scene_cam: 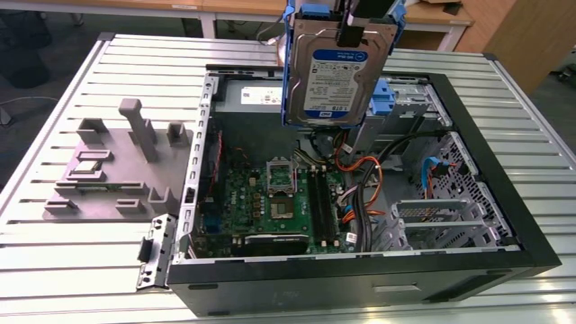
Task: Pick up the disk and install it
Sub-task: 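Pick up the disk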
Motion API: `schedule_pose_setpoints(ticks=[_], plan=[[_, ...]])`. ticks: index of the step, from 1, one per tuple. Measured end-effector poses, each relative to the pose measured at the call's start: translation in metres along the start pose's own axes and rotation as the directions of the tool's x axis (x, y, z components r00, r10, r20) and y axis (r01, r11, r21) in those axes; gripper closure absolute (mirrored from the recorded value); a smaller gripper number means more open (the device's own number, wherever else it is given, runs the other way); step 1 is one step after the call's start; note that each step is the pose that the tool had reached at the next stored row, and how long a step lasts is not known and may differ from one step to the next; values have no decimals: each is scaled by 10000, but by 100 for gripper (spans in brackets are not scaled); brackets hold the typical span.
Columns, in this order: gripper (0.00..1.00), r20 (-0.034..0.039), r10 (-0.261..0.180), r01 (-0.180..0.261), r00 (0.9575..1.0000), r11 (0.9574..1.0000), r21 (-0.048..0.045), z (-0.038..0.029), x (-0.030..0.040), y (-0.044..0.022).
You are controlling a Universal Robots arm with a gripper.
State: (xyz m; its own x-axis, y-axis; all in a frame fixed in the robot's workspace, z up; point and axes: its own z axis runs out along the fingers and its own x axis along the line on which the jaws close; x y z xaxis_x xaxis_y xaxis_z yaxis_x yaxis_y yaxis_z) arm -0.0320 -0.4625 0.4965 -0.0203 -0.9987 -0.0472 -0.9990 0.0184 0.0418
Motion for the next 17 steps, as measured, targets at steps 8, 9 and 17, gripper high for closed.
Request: schedule_pose_setpoints(ticks=[8, 9, 17], plan=[[65, 0, -2, 2, 10000, 10000, 0, 0, 5, -2], [65, -1, -2, 2, 10000, 10000, -1, -1, 11, -4], [65, 1, 0, 0, 10000, 10000, 0, -3, 158, -8]])
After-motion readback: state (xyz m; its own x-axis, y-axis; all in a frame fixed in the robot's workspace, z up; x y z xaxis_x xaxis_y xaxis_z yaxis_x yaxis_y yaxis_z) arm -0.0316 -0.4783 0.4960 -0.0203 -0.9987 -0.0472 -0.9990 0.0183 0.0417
